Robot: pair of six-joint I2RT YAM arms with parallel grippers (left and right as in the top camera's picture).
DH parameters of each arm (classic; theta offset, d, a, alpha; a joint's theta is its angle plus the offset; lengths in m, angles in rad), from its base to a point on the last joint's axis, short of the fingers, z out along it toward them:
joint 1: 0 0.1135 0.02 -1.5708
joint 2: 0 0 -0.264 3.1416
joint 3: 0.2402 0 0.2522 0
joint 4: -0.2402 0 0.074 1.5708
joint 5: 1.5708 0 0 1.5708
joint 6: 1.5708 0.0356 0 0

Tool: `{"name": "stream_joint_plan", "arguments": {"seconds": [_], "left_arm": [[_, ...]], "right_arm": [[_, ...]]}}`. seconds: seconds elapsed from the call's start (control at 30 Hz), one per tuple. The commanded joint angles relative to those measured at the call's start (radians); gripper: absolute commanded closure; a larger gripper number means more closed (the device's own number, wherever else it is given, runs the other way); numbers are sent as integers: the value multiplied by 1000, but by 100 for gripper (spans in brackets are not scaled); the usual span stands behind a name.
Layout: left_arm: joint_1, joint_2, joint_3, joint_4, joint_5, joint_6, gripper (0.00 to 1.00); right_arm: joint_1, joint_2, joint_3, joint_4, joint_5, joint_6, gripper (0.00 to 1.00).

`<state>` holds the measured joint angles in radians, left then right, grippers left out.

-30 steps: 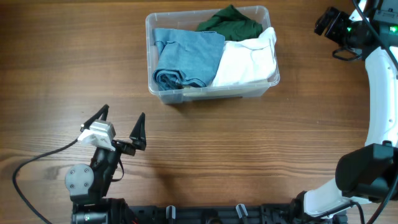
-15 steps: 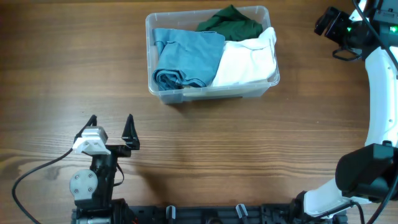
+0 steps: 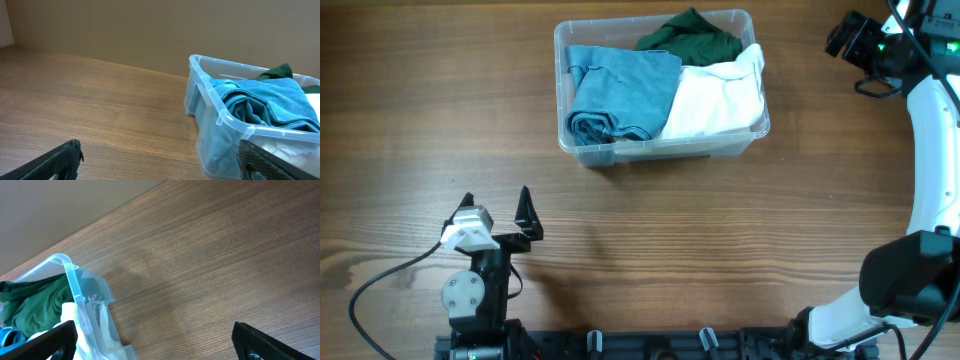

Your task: Pack container

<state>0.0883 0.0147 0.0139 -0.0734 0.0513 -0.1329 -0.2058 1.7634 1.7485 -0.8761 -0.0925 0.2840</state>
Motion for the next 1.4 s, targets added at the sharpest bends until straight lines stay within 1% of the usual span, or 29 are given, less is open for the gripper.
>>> {"name": "stream_joint_plan", "arguments": {"seconds": [0.0,0.87,0.97,1.17,1.27,1.37], "left_arm": [[8,-10,-8,-2,-26,-2,0],[8,-8,-8,-2,-26,-2,0],[8,-8,-8,-2,-26,-2,0],[8,-8,-8,-2,-26,-2,0],[8,-8,-8,-2,-26,-2,0],[8,-8,-8,-2,-26,-2,0]], "right_arm": [[2,13,-4,0,7,7,0],[4,13,-4,0,7,8,0],[16,-12,-4,0,7,7,0],[113,-154,-27,5,7,7,0],[176,-263,-108,9,8,7,0],[219,-404,-259,81,51,7,0]]}}
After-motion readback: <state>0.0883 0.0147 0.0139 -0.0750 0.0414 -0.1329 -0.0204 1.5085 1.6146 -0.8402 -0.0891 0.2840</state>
